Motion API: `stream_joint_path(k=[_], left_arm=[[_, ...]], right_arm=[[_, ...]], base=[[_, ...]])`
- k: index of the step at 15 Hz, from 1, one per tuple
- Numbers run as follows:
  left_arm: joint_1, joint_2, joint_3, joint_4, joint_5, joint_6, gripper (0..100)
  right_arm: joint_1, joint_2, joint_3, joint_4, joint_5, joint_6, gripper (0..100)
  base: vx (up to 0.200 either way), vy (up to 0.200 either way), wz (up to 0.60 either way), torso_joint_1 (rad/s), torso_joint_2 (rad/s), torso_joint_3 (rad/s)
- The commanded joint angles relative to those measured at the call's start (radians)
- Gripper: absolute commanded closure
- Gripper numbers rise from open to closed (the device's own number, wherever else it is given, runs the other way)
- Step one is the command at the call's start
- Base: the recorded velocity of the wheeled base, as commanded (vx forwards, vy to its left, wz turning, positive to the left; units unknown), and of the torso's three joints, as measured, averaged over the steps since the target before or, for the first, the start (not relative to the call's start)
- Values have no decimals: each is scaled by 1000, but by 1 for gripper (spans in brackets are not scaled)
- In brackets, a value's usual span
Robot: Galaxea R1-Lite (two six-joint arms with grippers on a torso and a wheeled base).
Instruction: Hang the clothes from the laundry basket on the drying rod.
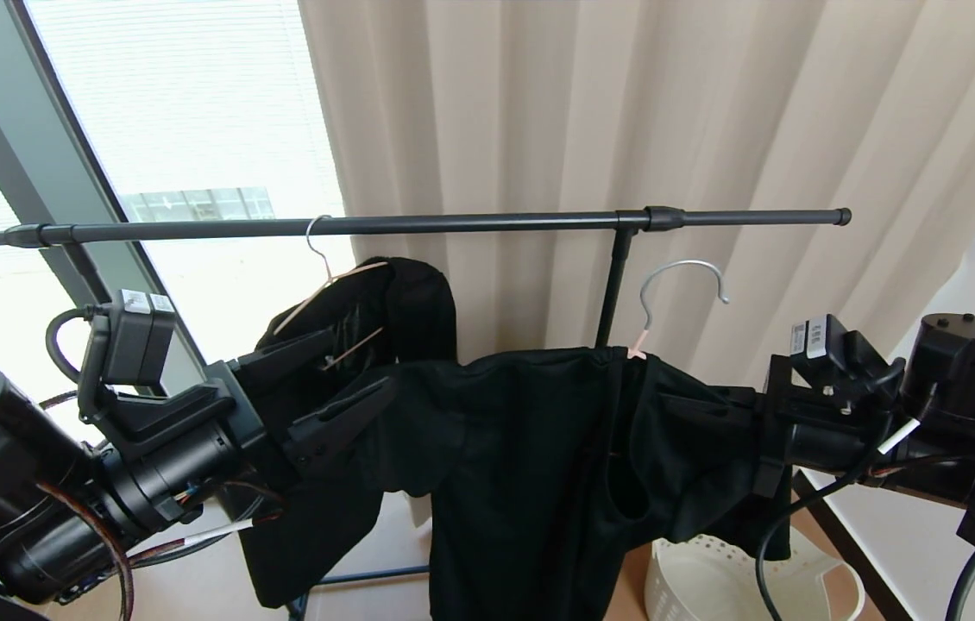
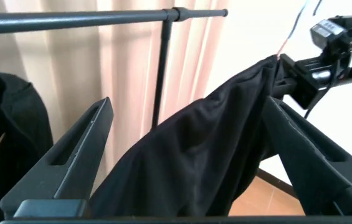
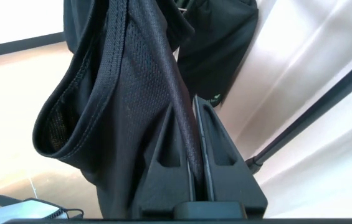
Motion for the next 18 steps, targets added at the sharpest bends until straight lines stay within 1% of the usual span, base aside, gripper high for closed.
stream_joint_path(k=[1,3,6,7,10,11,18], left_arm=[[31,14,18,-2,-28,1,0],[74,11,41,-2,-120,-1,0],[166,34,62,-2,-321,-7,0],[175,45,64,-2,-344,-7,0],[177,70,76,-2,-369,-8,0],[177,93,81,-2,-390,-8,0],[172,156,81,-2,-392,-5,0]], right_arm=[[-20,0,-1,0,34,0,100],[-23,0,-4,0,52,1,100],[-28,-3,-4,0,92,4,100],[-28,-3,-4,0,95,4,100],[-29,-4,-3,0,117,6,100],[-38,-6,-3,0,133,6,100],[-43,-6,-4,0,143,6,100]], base=[[0,0,0,0,0,0],[0,0,0,0,0,0],[0,0,0,0,0,0],[0,0,0,0,0,0],[0,0,0,0,0,0],[0,0,0,0,0,0],[0,0,0,0,0,0]])
